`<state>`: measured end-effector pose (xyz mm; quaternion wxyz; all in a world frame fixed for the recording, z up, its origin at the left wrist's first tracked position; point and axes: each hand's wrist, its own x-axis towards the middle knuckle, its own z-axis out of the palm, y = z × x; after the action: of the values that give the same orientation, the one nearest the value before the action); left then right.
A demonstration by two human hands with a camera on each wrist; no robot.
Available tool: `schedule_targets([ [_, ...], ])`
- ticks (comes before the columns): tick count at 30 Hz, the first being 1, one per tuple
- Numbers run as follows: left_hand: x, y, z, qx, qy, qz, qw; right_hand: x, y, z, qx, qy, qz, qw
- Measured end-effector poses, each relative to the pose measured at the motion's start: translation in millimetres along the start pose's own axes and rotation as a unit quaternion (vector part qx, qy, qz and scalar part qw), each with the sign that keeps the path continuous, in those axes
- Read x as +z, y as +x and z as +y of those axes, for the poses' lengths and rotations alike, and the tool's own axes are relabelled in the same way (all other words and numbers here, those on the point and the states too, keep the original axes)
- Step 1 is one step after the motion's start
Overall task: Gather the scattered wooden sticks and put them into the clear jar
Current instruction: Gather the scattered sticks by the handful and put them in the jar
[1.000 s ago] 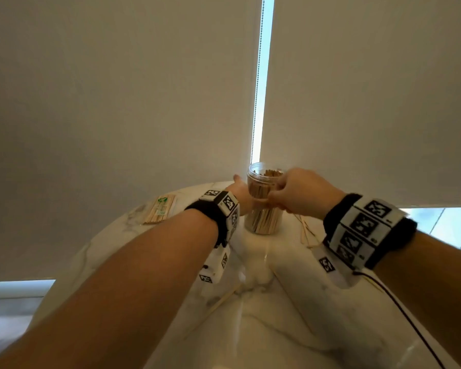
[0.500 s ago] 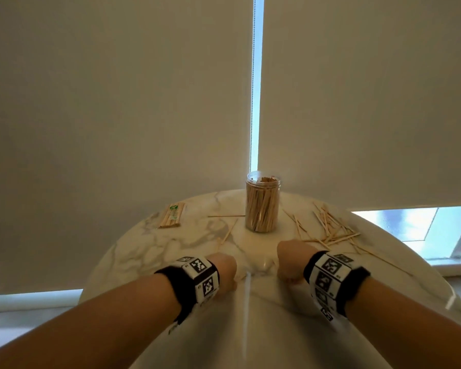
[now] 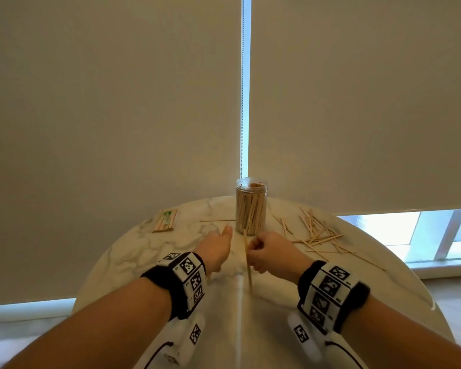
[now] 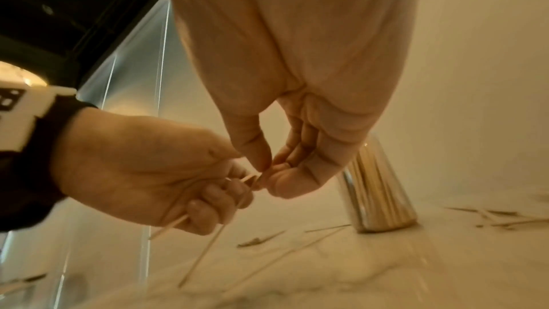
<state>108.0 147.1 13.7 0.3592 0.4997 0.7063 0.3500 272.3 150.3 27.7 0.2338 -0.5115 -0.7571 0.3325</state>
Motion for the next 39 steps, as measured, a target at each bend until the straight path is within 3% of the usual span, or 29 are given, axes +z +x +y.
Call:
schedule_targets([
  [4, 5.6, -9.8, 15.4, 0.031, -0.068, -0.045, 0.996, 8.5, 1.6, -16.4, -0.048, 0.044, 0.019, 0.998],
  [8, 4.9, -18.7, 19.6, 0.074, -0.062, 0.004, 0.995, 13.0, 1.1, -21.7, -0.057, 0.057, 0.015, 0.997],
  [11, -6.6, -12.3, 16.6, 0.044, -0.033, 0.011, 0.998, 6.4, 0.7, -15.6, -0.04, 0.054, 0.017, 0.998],
  [14, -26.5, 1.6, 7.3, 0.025, 0.104, 0.027, 0.994, -14.2, 5.5, 2.7, 0.023, 0.015, 0.037, 0.999],
  [17, -43.3, 13.1, -7.8, -0.012, 0.238, 0.046, 0.97, -42.5, 16.4, 33.5, 0.105, -0.053, 0.041, 0.992],
  [22, -43.0, 37.3, -21.9, -0.095, 0.301, 0.014, 0.949, -85.8, 28.1, 77.6, 0.2, -0.249, 0.025, 0.947],
  [26, -27.7, 49.6, -20.6, -0.085, 0.383, -0.001, 0.92, -94.1, 33.2, 94.9, 0.25, -0.362, 0.0, 0.898],
  [30, -18.0, 56.2, -15.5, -0.048, 0.442, -0.003, 0.896, -86.3, 42.5, 103.4, 0.237, -0.436, -0.03, 0.867],
  [35, -17.0, 63.7, -23.0, -0.045, 0.439, -0.011, 0.897, -76.7, 42.0, 98.4, 0.209, -0.431, -0.039, 0.877],
  [39, -12.5, 56.3, -13.1, -0.049, 0.297, -0.009, 0.953, -66.8, 33.1, 81.8, 0.204, -0.291, -0.061, 0.933],
])
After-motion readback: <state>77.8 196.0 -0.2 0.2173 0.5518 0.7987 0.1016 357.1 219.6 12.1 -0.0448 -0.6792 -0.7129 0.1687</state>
